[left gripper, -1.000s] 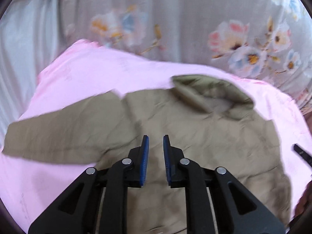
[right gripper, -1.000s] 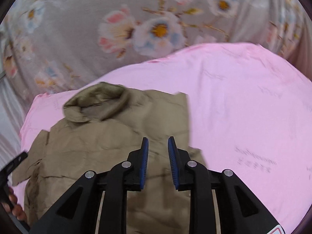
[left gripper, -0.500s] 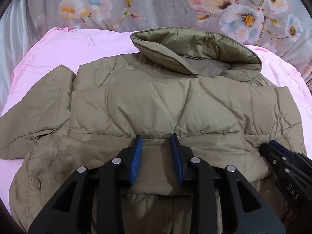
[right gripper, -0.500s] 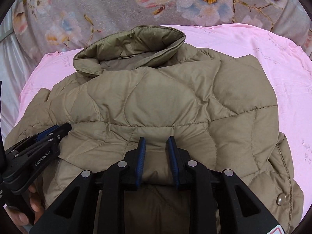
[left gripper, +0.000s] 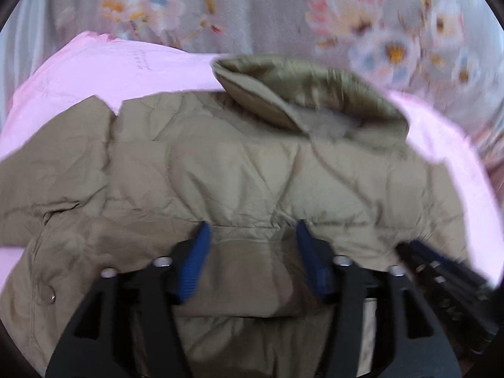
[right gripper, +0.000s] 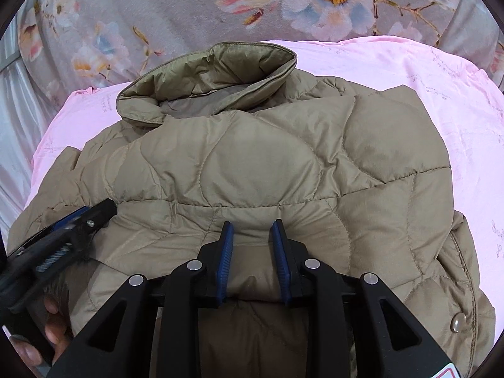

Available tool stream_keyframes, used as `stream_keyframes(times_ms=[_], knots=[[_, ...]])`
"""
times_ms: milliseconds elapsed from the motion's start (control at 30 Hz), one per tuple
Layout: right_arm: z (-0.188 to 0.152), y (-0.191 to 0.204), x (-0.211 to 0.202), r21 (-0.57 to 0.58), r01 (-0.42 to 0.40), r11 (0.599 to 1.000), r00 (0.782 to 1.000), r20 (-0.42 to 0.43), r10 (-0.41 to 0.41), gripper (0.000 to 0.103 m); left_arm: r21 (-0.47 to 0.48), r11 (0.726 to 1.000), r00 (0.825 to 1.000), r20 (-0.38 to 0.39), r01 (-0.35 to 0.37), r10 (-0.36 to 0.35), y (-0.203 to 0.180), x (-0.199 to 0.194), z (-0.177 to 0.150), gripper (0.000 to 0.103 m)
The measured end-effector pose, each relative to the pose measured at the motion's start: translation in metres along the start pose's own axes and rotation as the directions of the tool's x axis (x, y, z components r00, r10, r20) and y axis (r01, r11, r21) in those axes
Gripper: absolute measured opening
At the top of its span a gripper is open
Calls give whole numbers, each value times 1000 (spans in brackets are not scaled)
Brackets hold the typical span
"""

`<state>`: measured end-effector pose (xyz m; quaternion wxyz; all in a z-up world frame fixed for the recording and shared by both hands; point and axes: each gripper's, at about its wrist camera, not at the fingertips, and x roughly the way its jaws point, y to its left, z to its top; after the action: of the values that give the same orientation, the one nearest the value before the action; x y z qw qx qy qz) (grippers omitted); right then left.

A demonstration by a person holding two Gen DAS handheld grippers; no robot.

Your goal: Fold large clothes

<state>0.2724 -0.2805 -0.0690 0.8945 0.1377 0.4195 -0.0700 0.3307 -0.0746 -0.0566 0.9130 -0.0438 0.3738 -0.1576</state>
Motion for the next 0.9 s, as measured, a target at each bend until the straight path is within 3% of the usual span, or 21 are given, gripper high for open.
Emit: stream_keyframes(times_ms=[100,133,233,300,400,433,467,533,567,600,633,700,767,800,833,867,900], knots=[[1,-3,-4,14,-14,1000,1000,7,14,26,-91,996,999,43,21,-17,33,-35,8,61],[0,-3,-8,20,-5,1000,1000,20,5,26,-123,992,999,50,19,-13,47,-48,9,66],[-8,-1,-41,7,65,998,993,97,-65,32,-264,964,998,54,-30,46,125,-94,11,84],[-19,2,-66,1,66,998,989,135,-66,42,-347,933,993,27,-98,115,182,-111,9,85],[-40,2,-96,15,48,999,986,161,-49,53,-489,844,972,-39,-219,230,274,-130,0,85],[-47,2,-101,16,41,999,987,156,-43,55,-539,807,966,-59,-243,252,302,-134,-5,85],[-53,1,-104,13,45,999,988,147,-46,57,-608,751,962,-82,-257,262,339,-138,-13,85],[-62,-2,-102,20,50,999,992,117,-52,58,-691,673,959,-116,-264,257,384,-139,-25,84],[-64,-5,-99,37,51,998,995,85,-54,58,-745,621,965,-123,-243,230,407,-139,-33,80],[-66,-6,-98,50,53,997,996,73,-56,58,-787,588,978,-91,-187,189,422,-140,-40,80],[-66,-7,-96,64,51,997,996,64,-55,58,-809,572,985,-49,-137,167,430,-145,-42,80],[-66,-9,-92,78,48,996,997,53,-52,59,-823,558,989,-27,-105,146,432,-144,-41,79],[-67,-7,-91,73,60,996,997,50,-64,59,-826,559,993,-11,-75,118,433,-139,-38,60],[-68,-7,-90,67,68,995,996,48,-72,59,-821,567,995,-18,-72,100,431,-134,-35,43],[-69,-5,-89,58,81,995,995,46,-83,60,-815,574,996,-32,-73,82,427,-127,-31,17],[-69,-4,-89,52,91,995,995,45,-93,60,-811,582,997,-36,-70,70,423,-124,-28,7],[-69,-2,-88,45,101,994,994,45,-103,60,-798,597,996,-40,-80,81,417,-124,-22,5]])
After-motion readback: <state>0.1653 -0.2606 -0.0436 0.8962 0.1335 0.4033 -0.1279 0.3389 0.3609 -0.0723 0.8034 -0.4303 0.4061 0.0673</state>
